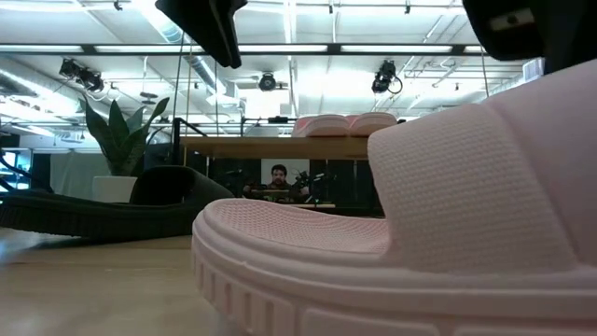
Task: Pick and place slides into the shelf
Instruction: Put the bottom pink slides on the shelf
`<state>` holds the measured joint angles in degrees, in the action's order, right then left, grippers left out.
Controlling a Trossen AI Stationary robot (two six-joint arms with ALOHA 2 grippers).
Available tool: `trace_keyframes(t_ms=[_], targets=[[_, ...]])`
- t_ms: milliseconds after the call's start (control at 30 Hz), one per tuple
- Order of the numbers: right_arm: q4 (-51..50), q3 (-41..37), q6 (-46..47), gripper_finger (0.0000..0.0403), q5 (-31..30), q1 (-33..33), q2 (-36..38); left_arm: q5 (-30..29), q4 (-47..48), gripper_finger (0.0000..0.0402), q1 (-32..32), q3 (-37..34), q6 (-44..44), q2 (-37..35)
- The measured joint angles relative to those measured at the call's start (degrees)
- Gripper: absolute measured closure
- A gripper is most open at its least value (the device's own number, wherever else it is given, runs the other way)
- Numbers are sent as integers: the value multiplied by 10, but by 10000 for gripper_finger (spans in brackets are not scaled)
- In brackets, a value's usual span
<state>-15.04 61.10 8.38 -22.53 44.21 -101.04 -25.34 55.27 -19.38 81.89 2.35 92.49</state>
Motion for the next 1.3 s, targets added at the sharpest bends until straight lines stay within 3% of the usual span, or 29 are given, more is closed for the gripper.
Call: trace_keyframes(t_ms=[300, 667, 1300], targets=[[17, 0, -50, 244, -53, -12, -33, -8, -8, 286, 3, 0, -5, 0], [69, 0, -56, 245, 0, -41, -34, -9, -6, 291, 3, 0, -15, 0], [115, -9, -115, 245, 5, -63, -34, -10, -2, 296, 3, 0, -16, 0]])
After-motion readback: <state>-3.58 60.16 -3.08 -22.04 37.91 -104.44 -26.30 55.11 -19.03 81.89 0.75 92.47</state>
